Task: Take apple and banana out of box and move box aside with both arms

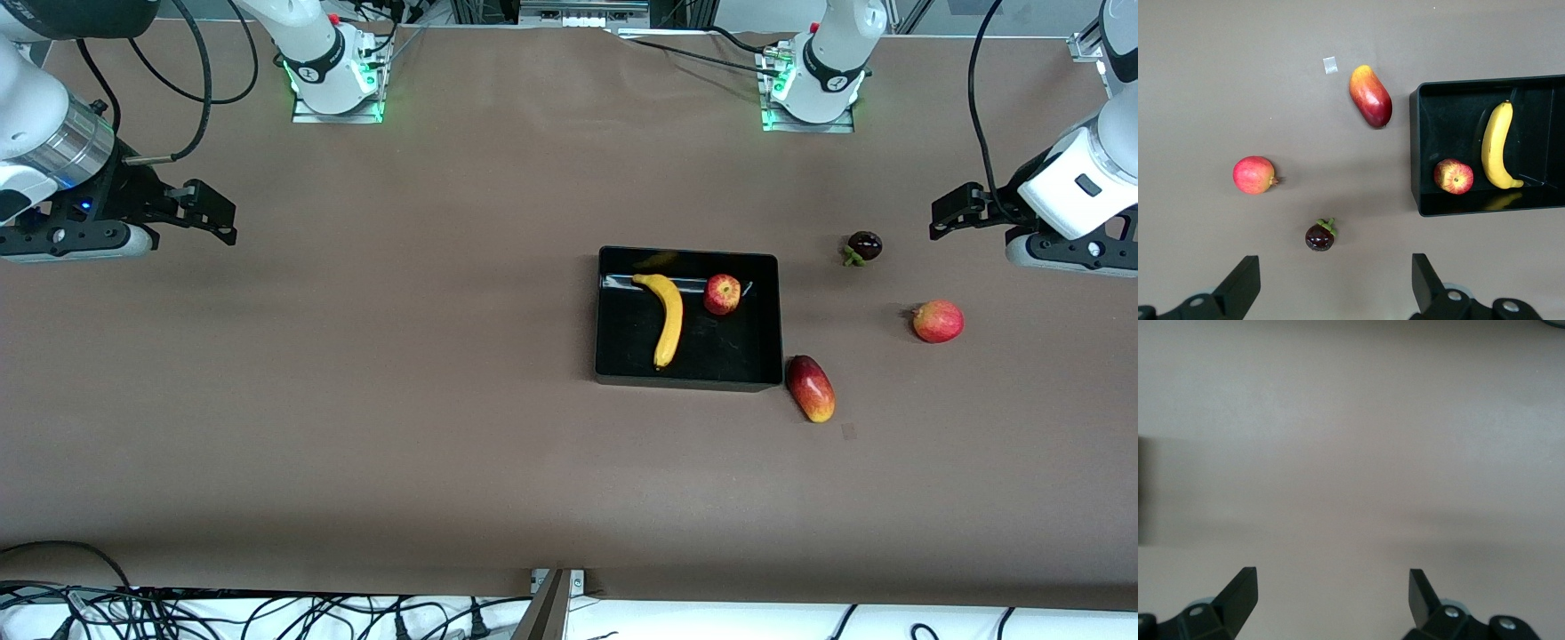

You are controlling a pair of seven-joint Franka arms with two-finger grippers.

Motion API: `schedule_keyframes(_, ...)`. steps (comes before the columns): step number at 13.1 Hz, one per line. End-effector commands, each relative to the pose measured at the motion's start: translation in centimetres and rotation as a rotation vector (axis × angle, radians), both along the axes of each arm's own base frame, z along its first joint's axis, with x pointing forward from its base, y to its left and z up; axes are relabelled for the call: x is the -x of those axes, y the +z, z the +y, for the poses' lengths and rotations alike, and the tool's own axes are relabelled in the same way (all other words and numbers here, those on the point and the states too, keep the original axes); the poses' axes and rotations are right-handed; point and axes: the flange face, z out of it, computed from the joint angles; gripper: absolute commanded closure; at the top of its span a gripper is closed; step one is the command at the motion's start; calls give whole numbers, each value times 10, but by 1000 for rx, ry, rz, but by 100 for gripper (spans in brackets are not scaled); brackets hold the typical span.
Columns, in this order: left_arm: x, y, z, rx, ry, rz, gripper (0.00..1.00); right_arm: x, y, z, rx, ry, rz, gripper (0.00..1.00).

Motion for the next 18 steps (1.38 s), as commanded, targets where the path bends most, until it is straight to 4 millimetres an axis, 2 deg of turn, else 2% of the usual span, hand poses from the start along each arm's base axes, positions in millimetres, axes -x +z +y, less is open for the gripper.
schedule_keyframes(1,3,0,-10,-7,-26,51,0,1,4,1,0,-8,-5,0)
schedule_keyframes(2,6,-10,-24,-7,-54,89,0,1,4,1,0,-8,-5,0)
schedule_keyframes(4,2,-39,-77,-11,-119,135,0,1,4,1,1,-7,-6,0)
schedule_keyframes(7,-13,-92,-142,-20,-58,141,0,1,5,1,-1,-8,-7,0)
schedule_keyframes(9,-23,-136,-170,-18,4,146,0,1,5,1,-1,-8,-7,0)
schedule_keyframes(10,-23,-165,-178,-18,19,150,0,1,5,2,-2,-8,-7,0)
schedule_keyframes(13,4,-231,-209,-30,55,100,0,1,5,2,-2,-8,-8,0)
schedule_keyframes(18,31,-314,-222,-18,30,25,0,0,5,1,2,-8,-9,0)
